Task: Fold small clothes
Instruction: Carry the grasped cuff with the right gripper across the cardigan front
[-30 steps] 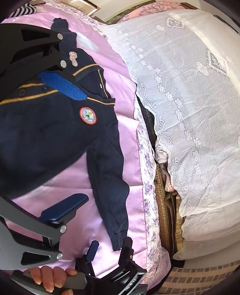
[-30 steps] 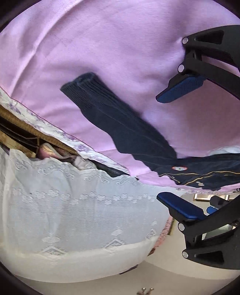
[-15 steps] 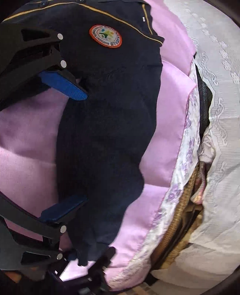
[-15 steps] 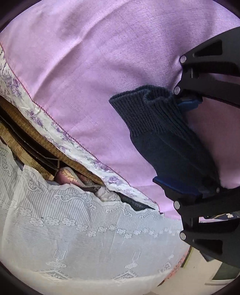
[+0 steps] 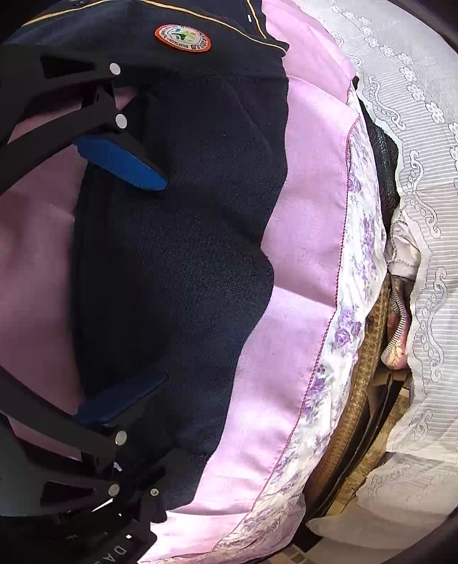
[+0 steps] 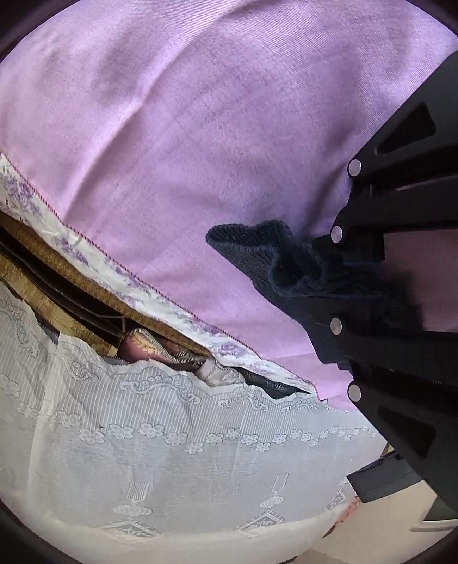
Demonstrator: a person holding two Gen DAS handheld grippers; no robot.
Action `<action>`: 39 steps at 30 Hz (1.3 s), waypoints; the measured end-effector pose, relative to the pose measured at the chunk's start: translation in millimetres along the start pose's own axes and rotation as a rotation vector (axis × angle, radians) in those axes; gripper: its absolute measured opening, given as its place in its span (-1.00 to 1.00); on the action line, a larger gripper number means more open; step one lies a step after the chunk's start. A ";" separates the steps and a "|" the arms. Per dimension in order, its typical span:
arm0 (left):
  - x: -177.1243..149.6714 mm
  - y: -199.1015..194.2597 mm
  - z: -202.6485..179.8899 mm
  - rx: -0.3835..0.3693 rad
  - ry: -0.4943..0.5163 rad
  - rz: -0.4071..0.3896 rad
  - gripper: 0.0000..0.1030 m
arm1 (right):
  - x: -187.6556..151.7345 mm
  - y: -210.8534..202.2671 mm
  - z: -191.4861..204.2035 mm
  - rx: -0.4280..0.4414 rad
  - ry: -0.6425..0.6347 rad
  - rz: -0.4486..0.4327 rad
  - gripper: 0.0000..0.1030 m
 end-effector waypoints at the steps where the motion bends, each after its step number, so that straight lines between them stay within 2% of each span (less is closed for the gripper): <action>1: 0.4 -4.9 4.5 -0.040 -0.021 -0.015 0.91 | -1.4 -3.3 5.6 0.011 -0.020 -0.006 -0.80; 2: 1.6 -11.0 10.7 -0.091 -0.051 -0.032 0.91 | -3.1 -7.0 11.7 0.022 -0.041 -0.009 -0.80; 4: 3.8 -18.3 21.2 -0.145 -0.094 -0.043 0.91 | -7.3 -15.7 25.2 0.049 -0.087 -0.014 -0.80; 10: 2.7 -32.3 32.2 -0.134 -0.083 -0.046 0.91 | -29.9 -40.9 71.9 0.105 -0.266 -0.035 -0.80; 14: 2.9 -57.2 47.4 -0.114 -0.061 -0.087 0.91 | -47.7 -55.8 97.7 0.117 -0.348 -0.056 -0.80; 20: 0.9 -108.7 88.6 -0.042 -0.030 -0.150 0.91 | -86.3 -66.8 141.6 0.163 -0.428 -0.037 -0.80; 23: 1.4 -140.7 120.1 0.027 -0.028 -0.200 0.91 | -114.7 -67.3 170.8 0.205 -0.488 0.000 -0.80; 27: 2.2 -173.3 166.3 0.067 -0.060 -0.242 0.91 | -152.1 -64.5 209.4 0.246 -0.555 0.038 -0.80; 33: -3.4 -204.6 234.7 0.138 -0.129 -0.292 0.91 | -204.3 -51.0 262.6 0.294 -0.615 0.095 -0.80; 39: -31.6 -217.3 294.2 0.200 -0.193 -0.299 0.91 | -264.9 -27.9 295.3 0.303 -0.700 0.174 -0.80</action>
Point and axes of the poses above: each gripper's, at about its wrist camera, not at the fingertips, and y roughly the way its jaws point, z to its left, x to its top, the point moved 2 cm from there along y, roughly the way its jaws point, and after that the axes turned 12 degrees about -x, right-handed, at the moved point
